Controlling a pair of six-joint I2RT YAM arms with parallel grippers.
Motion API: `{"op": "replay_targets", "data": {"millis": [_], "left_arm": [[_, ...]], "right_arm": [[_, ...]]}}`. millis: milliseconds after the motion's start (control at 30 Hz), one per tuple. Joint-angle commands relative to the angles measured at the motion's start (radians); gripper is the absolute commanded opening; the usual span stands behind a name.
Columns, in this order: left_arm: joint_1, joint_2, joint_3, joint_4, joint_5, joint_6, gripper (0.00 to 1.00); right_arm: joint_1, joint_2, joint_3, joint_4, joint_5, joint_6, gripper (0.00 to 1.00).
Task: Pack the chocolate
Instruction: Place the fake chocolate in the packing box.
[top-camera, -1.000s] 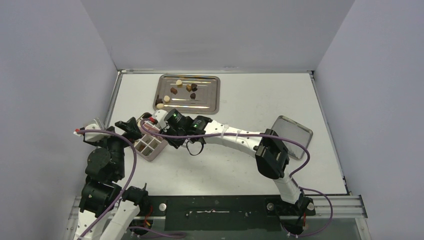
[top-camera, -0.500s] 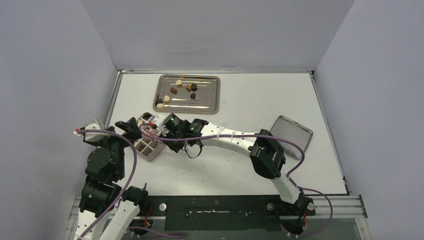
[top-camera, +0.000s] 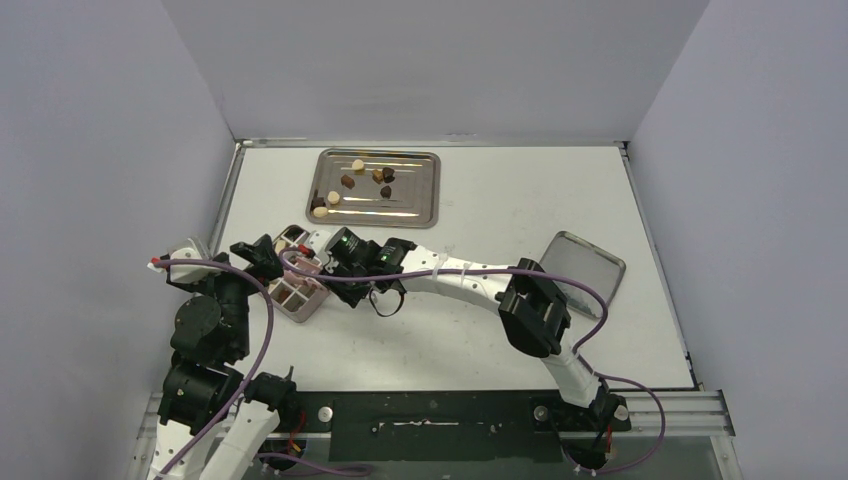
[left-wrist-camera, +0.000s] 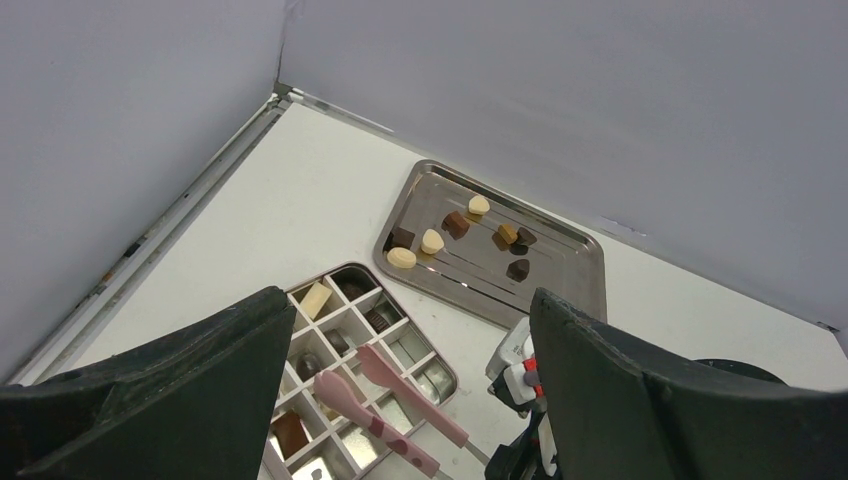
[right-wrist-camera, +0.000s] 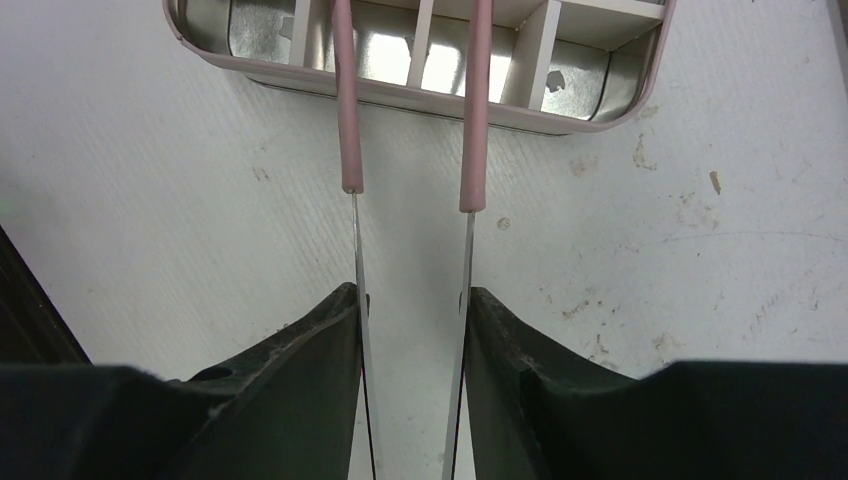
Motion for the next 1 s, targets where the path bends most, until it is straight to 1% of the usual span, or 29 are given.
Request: {"op": "replay_targets", "data": {"millis": [0, 100, 300, 500, 633, 767, 867, 967], "left_arm": [[-0.004, -0.01, 0.0, 0.02, -0.005, 0.009, 0.85], [-0.004, -0.013, -0.001, 0.019, -0.006, 0.009, 0.85], [-0.004, -0.016, -0.004, 0.023, 0.006, 0.011, 0.85], [-0.013, -0.015, -0.018, 0.041, 0.044, 0.011, 0.86], [-0.022, -0.014, -0.025, 0.05, 0.066, 0.009, 0.86], [-0.037, -0.013, -0.025, 0.046, 0.068, 0.008, 0.86], [-0.043, -0.012, -0.026, 0.046, 0.068, 0.01, 0.86], [-0.047, -0.013, -0.027, 0.047, 0.068, 0.011, 0.86]], "right_arm": [[0.008, -0.073, 0.007, 0.022, 0.032, 0.003, 0.37], [0.0, -0.1, 0.004, 0.024, 0.046, 0.002, 0.34], [-0.062, -0.171, 0.0, 0.015, 0.082, -0.008, 0.34], [-0.205, -0.189, 0.001, 0.024, 0.11, -0.019, 0.35], [-0.29, -0.134, 0.057, 0.013, 0.116, -0.032, 0.35], [-0.363, -0.039, 0.159, -0.013, 0.147, -0.033, 0.35], [-0.403, 0.03, 0.23, -0.025, 0.147, -0.032, 0.36], [-0.428, 0.095, 0.296, -0.043, 0.149, -0.074, 0.36]]}}
